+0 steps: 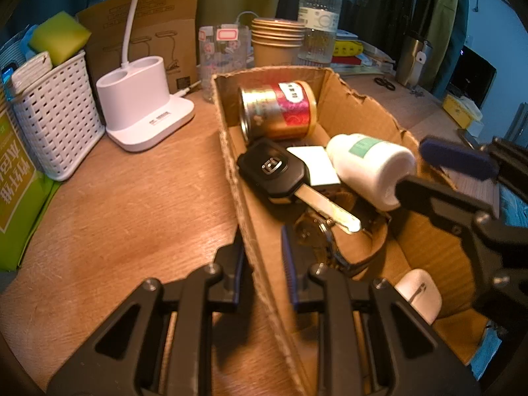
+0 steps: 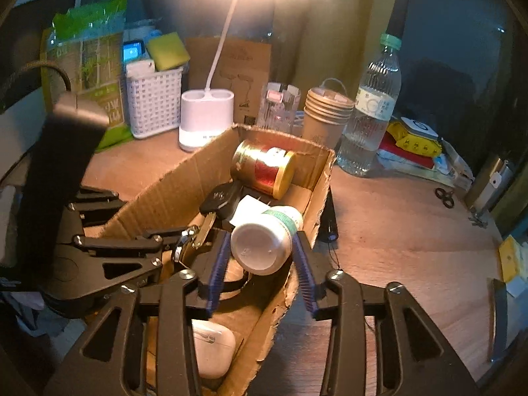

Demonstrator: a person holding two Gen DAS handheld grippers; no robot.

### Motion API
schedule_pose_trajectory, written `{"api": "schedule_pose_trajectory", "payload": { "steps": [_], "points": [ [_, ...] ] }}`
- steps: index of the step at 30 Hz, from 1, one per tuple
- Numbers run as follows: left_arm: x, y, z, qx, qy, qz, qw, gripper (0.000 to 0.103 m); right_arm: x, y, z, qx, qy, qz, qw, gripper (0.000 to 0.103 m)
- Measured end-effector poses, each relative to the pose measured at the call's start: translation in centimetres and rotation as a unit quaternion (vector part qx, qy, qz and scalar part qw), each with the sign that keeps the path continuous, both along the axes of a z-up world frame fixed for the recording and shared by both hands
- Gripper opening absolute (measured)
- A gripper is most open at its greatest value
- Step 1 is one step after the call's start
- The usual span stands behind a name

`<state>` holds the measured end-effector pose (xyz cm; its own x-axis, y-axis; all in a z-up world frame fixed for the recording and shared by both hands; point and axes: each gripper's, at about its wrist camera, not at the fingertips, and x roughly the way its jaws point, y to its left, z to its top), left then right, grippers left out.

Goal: Organize rigid objects

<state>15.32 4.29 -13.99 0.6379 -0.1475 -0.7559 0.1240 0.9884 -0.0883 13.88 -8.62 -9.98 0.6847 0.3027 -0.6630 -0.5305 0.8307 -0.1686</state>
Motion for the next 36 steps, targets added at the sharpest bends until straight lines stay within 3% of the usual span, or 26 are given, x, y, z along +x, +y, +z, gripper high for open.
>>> {"api": "schedule_pose_trajectory", "payload": {
  "steps": [8, 20, 23, 36],
  "points": [
    [0.0, 0.0, 0.0, 0.000, 0.000, 0.000, 1.0000, 0.021, 0.3, -1.7, 1.8, 0.031, -0.022, -0.021, 0.999, 0.056],
    [0.0, 0.0, 0.0, 0.000, 0.000, 0.000, 1.0000, 0.021, 2.3, -4.4, 2.5, 0.032, -0.037, -0.058, 0.997, 0.059],
    [0.0, 0.0, 0.0, 0.000, 0.000, 0.000, 1.0000, 0.021, 2.9, -5.1, 2.4, 0.034, -0.037, -0.064, 0.997, 0.063],
    [0.0, 0.0, 0.0, 0.000, 0.000, 0.000, 1.0000, 0.021, 6.2, -7.2, 0.3, 0.039, -0.011, -0.085, 0.996, 0.064]
  ]
}}
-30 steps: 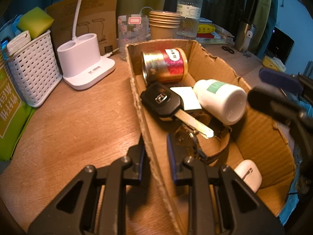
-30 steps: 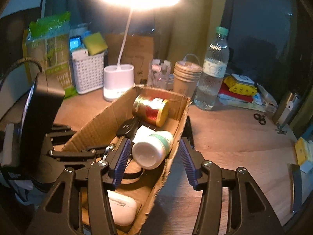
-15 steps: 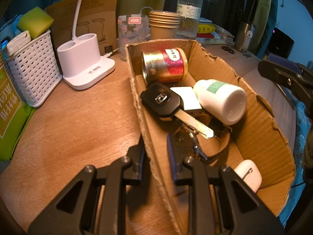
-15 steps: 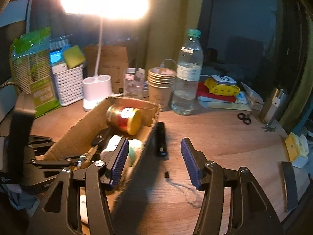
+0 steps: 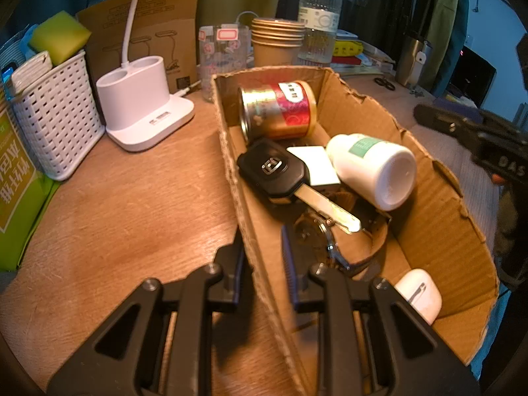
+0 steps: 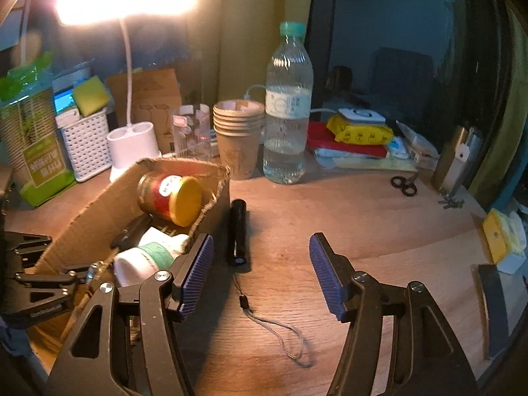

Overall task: Organize rigid objects
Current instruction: 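Move the right gripper to the black flashlight and close on it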

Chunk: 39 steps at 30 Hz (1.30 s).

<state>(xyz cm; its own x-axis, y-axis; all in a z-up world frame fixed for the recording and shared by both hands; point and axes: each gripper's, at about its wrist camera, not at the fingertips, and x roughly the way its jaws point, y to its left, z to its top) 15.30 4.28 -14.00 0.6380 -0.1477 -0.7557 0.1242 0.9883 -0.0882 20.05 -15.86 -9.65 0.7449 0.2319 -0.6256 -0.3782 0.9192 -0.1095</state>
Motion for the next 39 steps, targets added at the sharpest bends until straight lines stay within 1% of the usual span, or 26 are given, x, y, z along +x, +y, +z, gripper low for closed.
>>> {"api": "schedule_pose_trajectory", "payload": {
  "steps": [4, 16, 22, 28, 34, 39],
  "points": [
    [0.0, 0.0, 0.0, 0.000, 0.000, 0.000, 1.0000, 0.021, 0.7, -0.1, -0.9, -0.003, 0.006, -0.001, 1.000, 0.064],
    [0.0, 0.0, 0.0, 0.000, 0.000, 0.000, 1.0000, 0.021, 2.4, 0.3, -2.4, -0.018, 0.020, 0.012, 1.000, 0.064],
    [0.0, 0.0, 0.0, -0.001, 0.000, 0.000, 1.0000, 0.022, 3.8, 0.4, -3.8, -0.021, 0.054, 0.027, 0.998, 0.064],
    [0.0, 0.0, -0.1, 0.001, 0.000, 0.001, 1.0000, 0.022, 4.4, 1.1, -4.1, -0.027, 0.062, 0.056, 0.996, 0.064],
    [0.0, -0.1, -0.1, 0.002, 0.000, 0.002, 1.0000, 0.022, 5.4, 1.4, -4.4, -0.013, 0.095, 0.094, 0.991, 0.064],
    [-0.1, -0.5, -0.1, 0.008, -0.001, 0.006, 0.9999, 0.023, 6.6, 1.2, -5.0, 0.008, 0.124, 0.107, 0.986, 0.064]
  ]
}}
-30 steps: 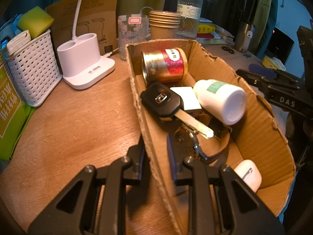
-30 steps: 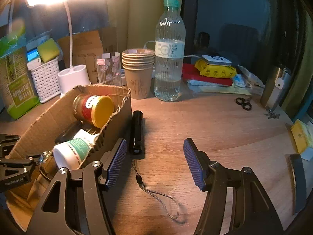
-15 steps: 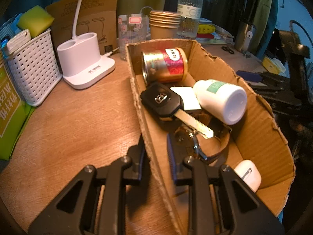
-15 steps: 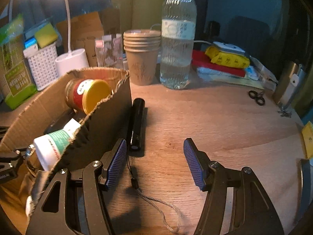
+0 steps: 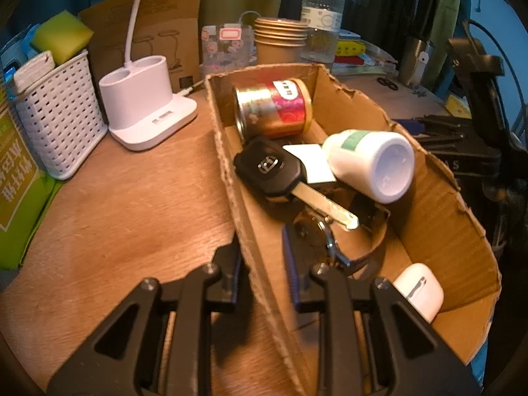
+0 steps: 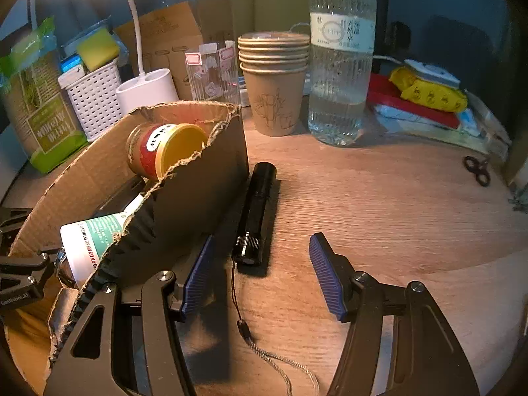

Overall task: Organize rigid objects
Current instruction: 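Move the right gripper to the black flashlight and close on it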

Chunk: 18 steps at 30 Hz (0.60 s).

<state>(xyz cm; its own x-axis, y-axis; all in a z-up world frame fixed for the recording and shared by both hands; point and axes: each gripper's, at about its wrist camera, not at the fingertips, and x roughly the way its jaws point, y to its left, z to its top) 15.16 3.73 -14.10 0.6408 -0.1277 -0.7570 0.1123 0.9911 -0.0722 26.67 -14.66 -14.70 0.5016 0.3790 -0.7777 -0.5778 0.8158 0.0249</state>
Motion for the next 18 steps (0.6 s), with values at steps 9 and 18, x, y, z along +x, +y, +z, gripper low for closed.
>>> {"api": "schedule_pose_trajectory", "payload": {
  "steps": [9, 18],
  "points": [
    [0.2, -0.1, -0.2, 0.000, 0.000, 0.001, 1.0000, 0.024, 0.9, 0.8, -1.0, -0.048, -0.008, -0.030, 0.998, 0.063],
    [0.2, -0.1, -0.2, 0.000, 0.000, 0.001, 1.0000, 0.024, 1.0, 1.3, -1.0, -0.049, -0.016, -0.039, 0.998, 0.031]
  ]
}}
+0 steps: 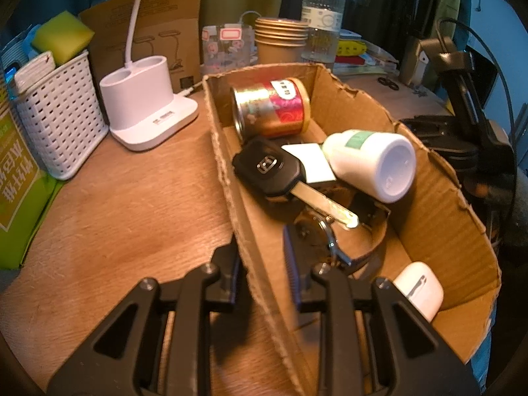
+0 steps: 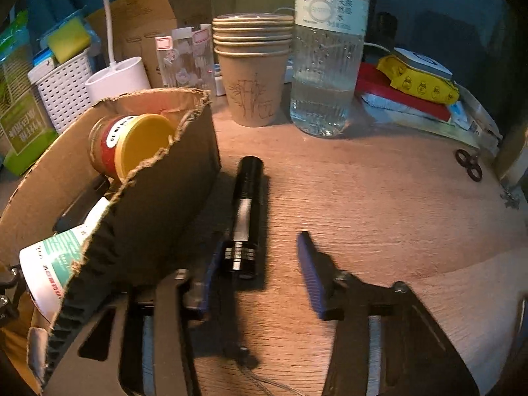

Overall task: Organize rigid objects
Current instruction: 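Move the right gripper to the black flashlight and close on it, then lift the flashlight with the right gripper and carry it over the box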

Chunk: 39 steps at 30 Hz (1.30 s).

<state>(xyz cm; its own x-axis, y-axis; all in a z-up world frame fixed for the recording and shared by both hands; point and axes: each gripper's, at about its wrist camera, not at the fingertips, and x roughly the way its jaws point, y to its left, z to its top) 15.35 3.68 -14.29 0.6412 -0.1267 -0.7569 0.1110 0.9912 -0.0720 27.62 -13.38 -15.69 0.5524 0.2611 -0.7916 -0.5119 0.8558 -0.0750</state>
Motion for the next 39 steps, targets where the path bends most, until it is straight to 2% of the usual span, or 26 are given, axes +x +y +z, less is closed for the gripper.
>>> {"api": "schedule_pose_trajectory", "payload": {
  "steps": [2, 3, 20, 33, 39],
  "points": [
    [0.0, 0.0, 0.0, 0.000, 0.000, 0.000, 1.0000, 0.024, -0.1, 0.2, 0.0, 0.000, -0.001, -0.003, 1.000, 0.023],
    [0.0, 0.0, 0.0, 0.000, 0.000, 0.000, 1.0000, 0.024, 0.0, 0.2, 0.0, 0.002, -0.001, -0.006, 1.000, 0.022],
    [0.0, 0.0, 0.0, -0.001, 0.000, 0.000, 1.0000, 0.024, -1.0, -2.1, 1.1, 0.005, -0.021, -0.044, 0.999, 0.022],
    [0.0, 0.1, 0.0, -0.001, 0.000, 0.000, 1.0000, 0.025, -3.5, -4.6, 3.8, 0.023, -0.052, -0.052, 0.997, 0.022],
    [0.0, 0.1, 0.0, -0.001, 0.000, 0.000, 1.0000, 0.025, -5.1, -4.5, 6.1, 0.027, -0.075, -0.047, 0.996, 0.022]
  ]
}}
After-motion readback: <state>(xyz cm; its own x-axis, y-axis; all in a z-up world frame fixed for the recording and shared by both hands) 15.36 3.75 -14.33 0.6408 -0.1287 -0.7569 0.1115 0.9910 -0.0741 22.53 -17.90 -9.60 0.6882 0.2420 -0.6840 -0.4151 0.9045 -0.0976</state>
